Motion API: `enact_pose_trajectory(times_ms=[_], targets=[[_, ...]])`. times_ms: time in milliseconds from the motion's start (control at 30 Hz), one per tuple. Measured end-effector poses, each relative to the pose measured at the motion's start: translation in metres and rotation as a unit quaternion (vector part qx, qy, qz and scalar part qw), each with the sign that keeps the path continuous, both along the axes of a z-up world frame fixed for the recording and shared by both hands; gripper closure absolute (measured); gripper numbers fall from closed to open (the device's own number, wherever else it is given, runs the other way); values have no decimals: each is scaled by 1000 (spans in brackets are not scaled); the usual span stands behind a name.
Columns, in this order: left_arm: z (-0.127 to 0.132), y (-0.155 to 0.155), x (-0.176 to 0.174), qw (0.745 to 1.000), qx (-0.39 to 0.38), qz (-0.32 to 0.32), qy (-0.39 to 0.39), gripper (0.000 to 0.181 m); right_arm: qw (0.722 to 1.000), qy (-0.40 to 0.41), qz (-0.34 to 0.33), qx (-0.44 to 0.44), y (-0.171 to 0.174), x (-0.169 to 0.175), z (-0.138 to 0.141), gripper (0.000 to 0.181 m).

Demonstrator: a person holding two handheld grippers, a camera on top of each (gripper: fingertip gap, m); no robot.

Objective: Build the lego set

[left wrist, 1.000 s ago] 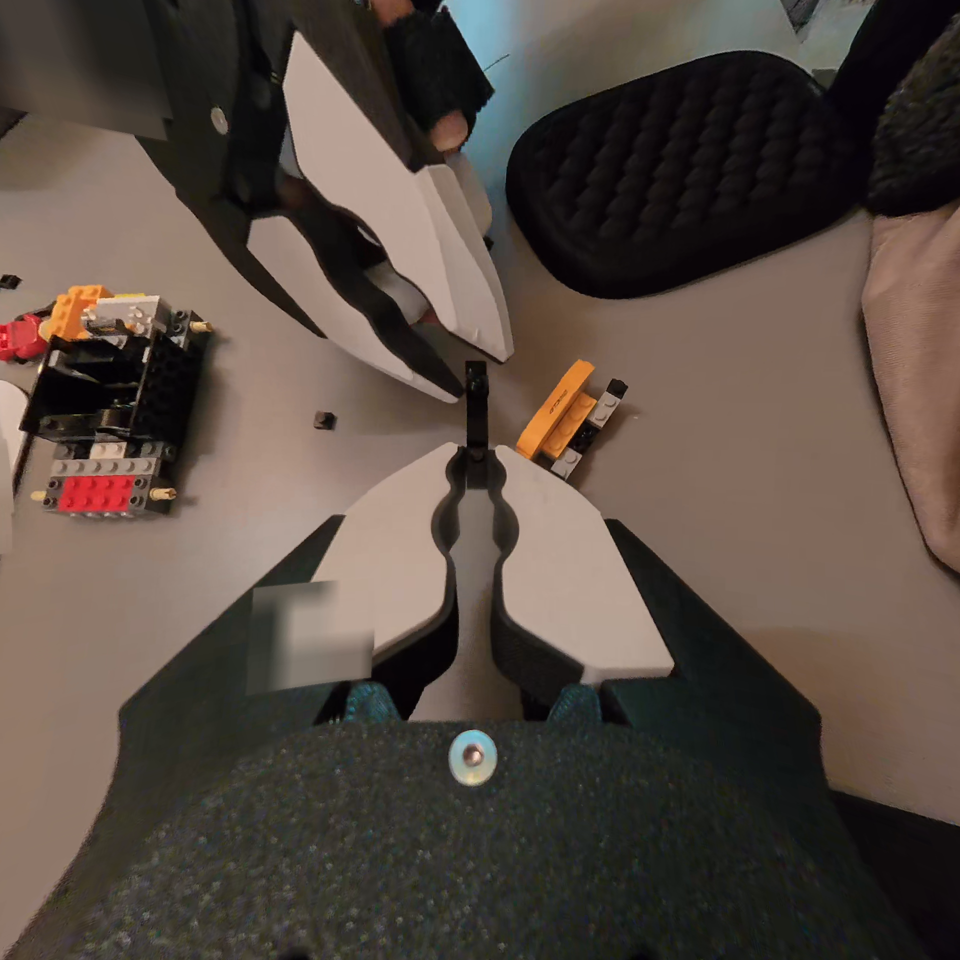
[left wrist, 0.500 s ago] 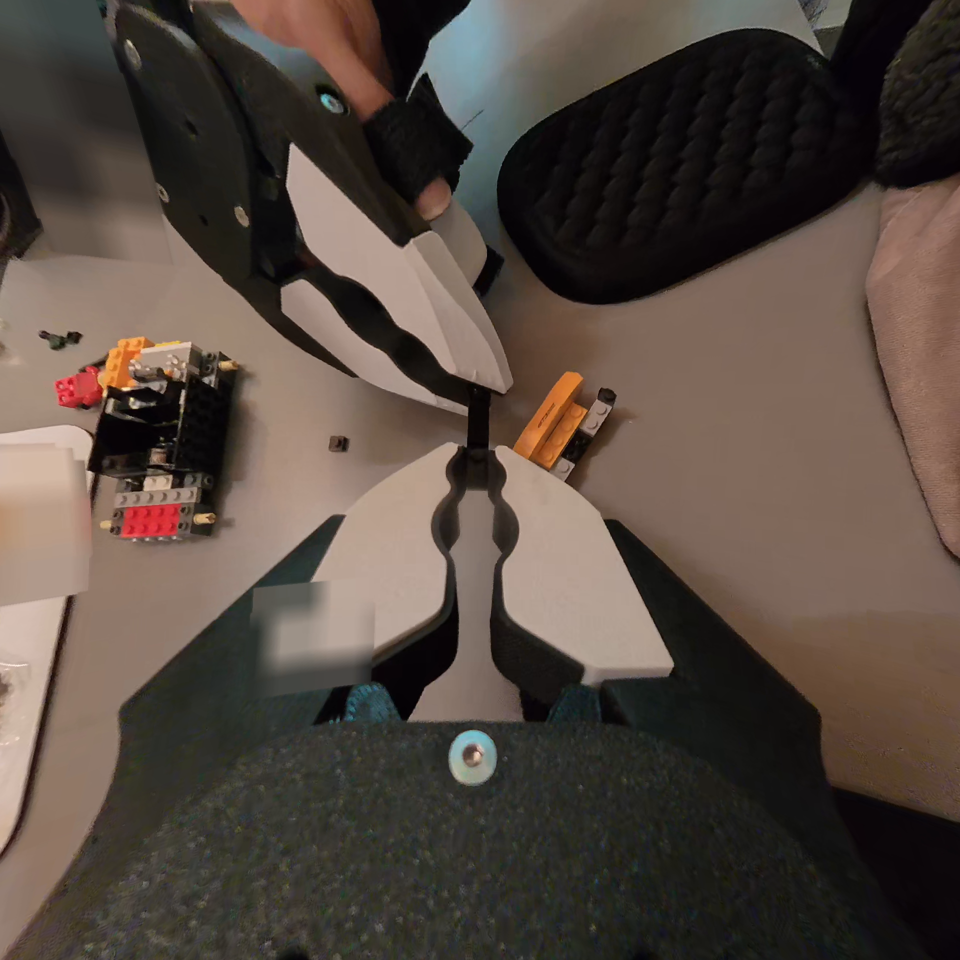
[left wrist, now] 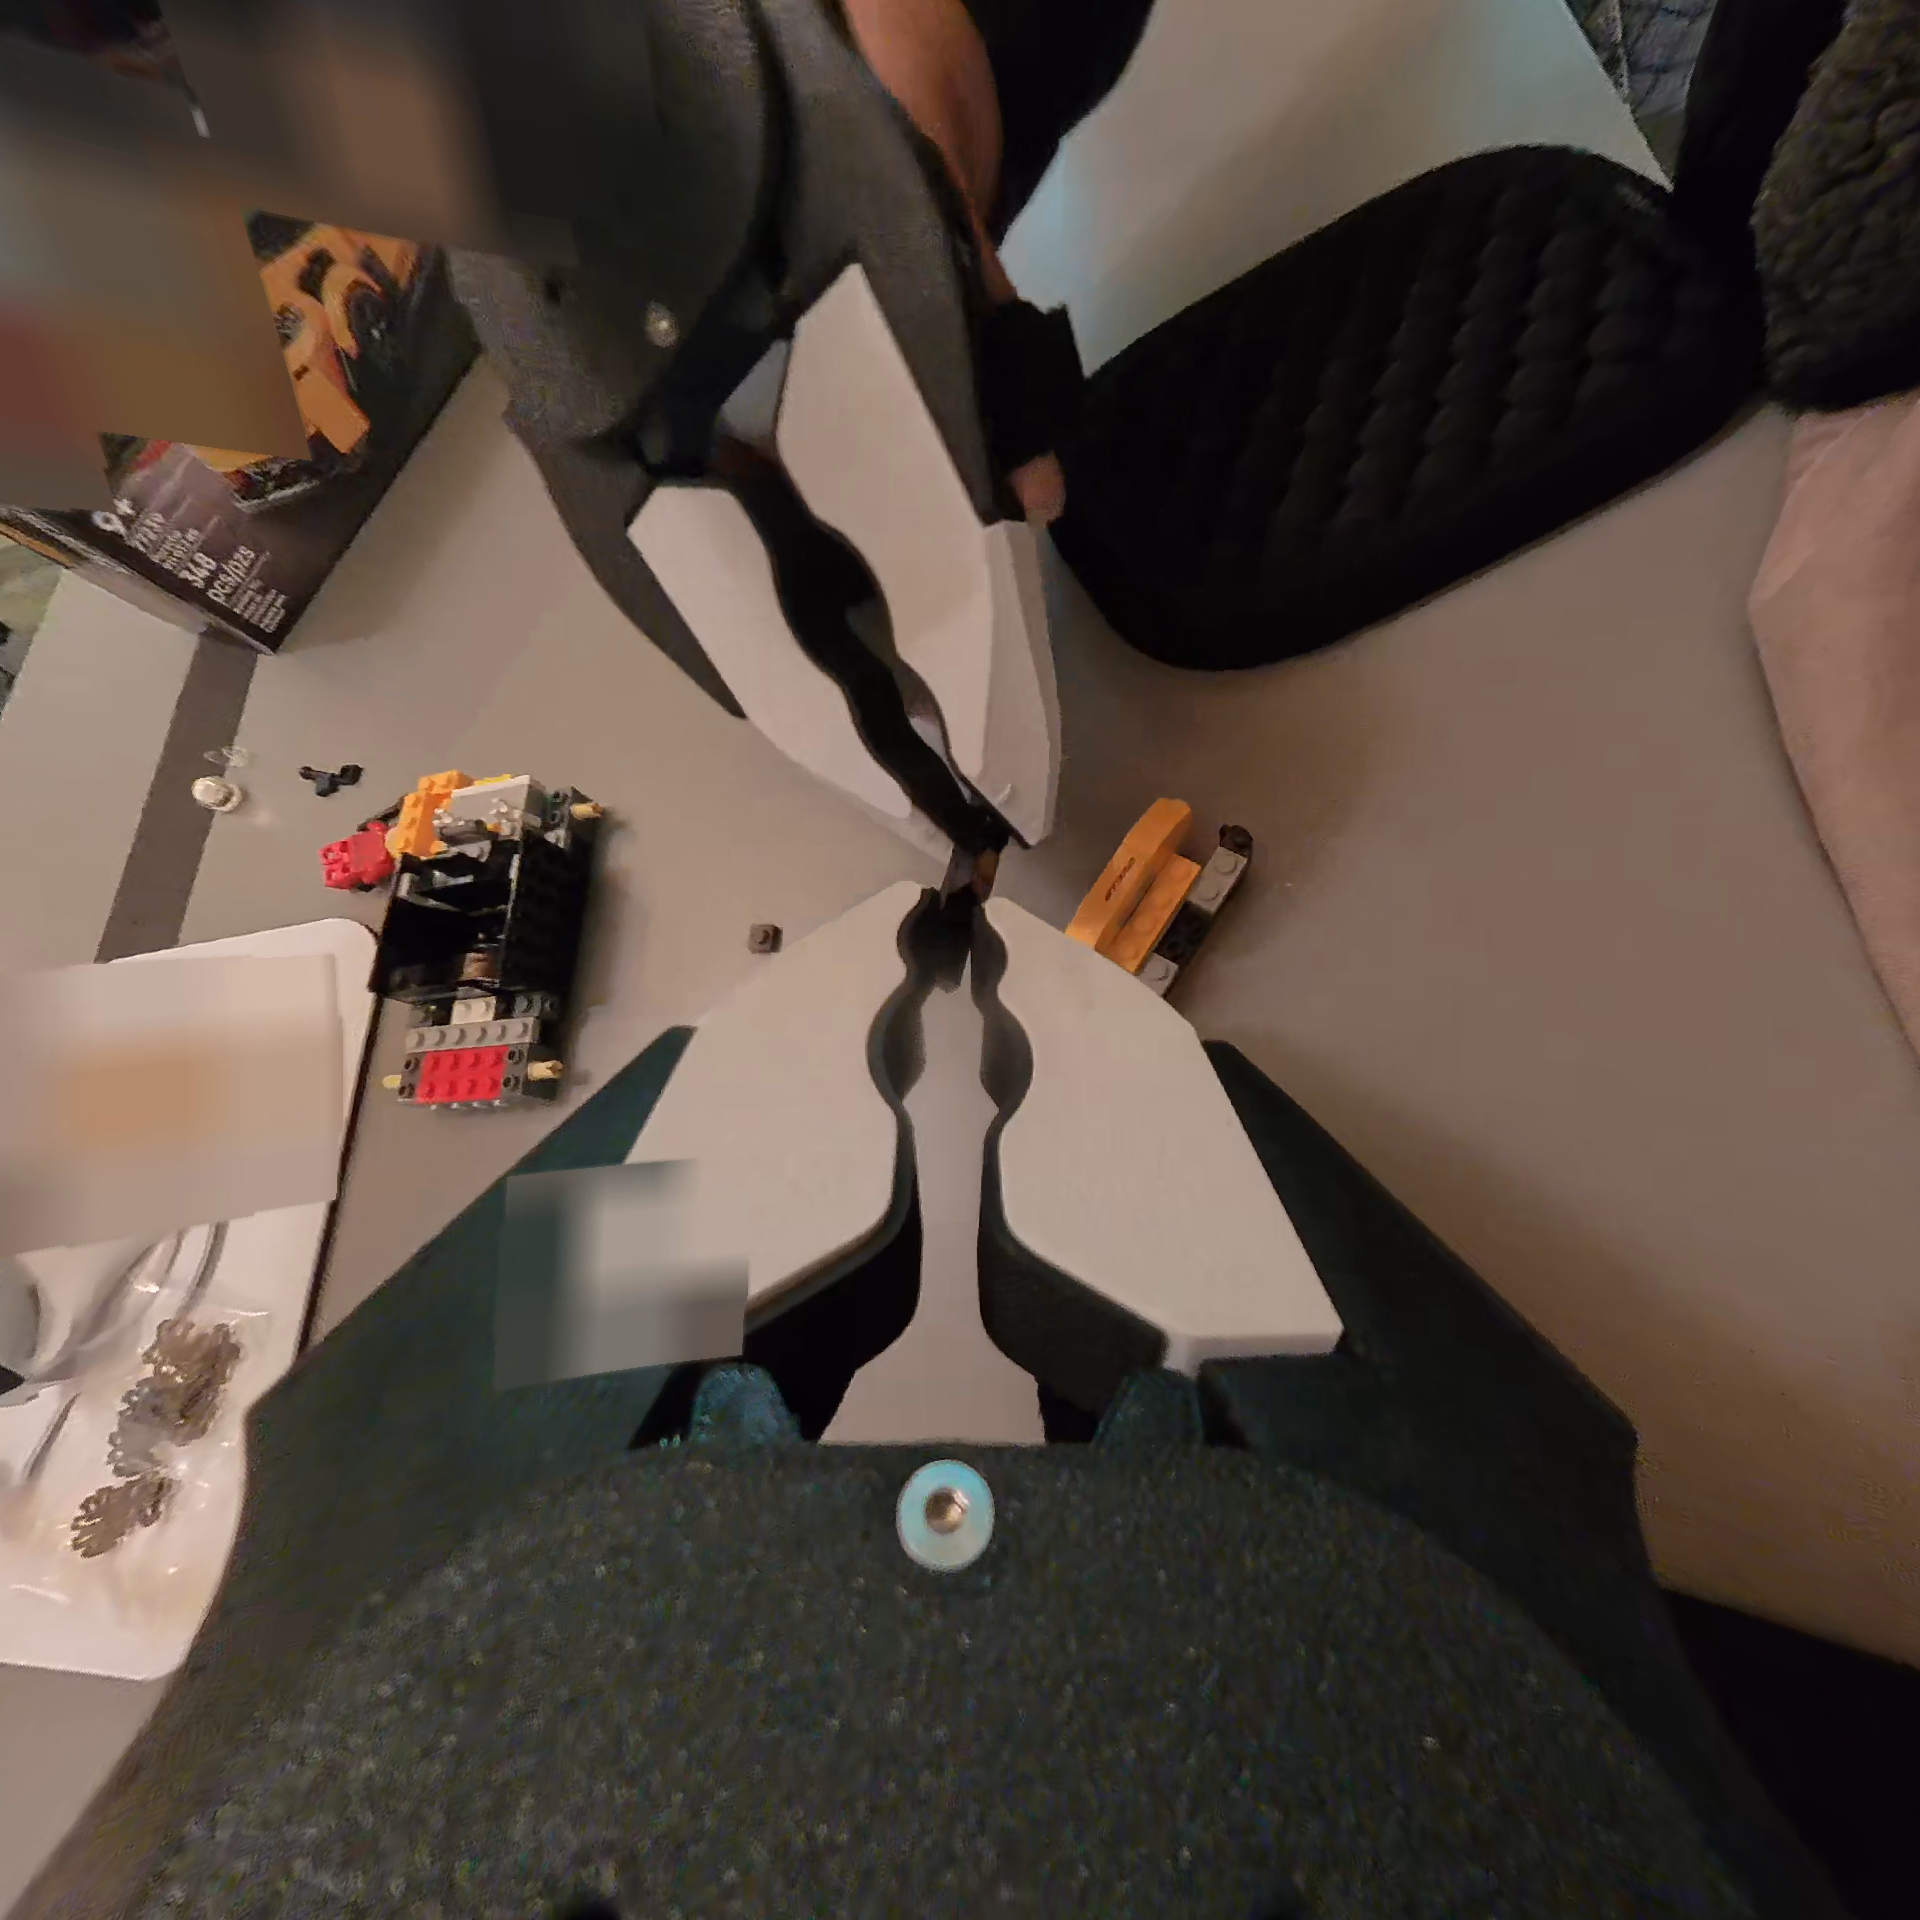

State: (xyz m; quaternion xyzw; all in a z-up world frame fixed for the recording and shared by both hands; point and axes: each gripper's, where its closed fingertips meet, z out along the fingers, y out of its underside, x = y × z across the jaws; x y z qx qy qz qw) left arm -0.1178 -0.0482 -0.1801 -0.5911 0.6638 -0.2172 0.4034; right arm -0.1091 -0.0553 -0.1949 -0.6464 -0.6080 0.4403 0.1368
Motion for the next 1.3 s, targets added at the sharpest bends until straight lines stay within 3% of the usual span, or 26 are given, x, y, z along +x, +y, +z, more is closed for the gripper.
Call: enact_pose_trajectory(times_ms=[267, 400, 567, 700, 1133, 1300], targets=[[20, -5, 7, 998, 18, -17, -61, 181, 980, 53, -51, 187, 13, -3, 27, 173], [40, -1, -3, 994, -1, -3, -110, 181, 974, 62, -69, 206, 18, 3, 28, 173], [23, 12, -2, 994, -30, 35, -95, 150, 964, 50, -57, 253, 13, 4, 22, 173], [15, 3, 7, 996, -36, 12, -84, 172, 955, 42, -42, 292, 9, 0, 20, 173], [16, 0, 17, 987, -109, 18, -118, 175, 921, 47, -56, 383, 13, 9, 23, 170], [16, -6, 19, 985, -124, 5, -121, 175, 925, 52, -51, 373, 7, 12, 22, 171]])
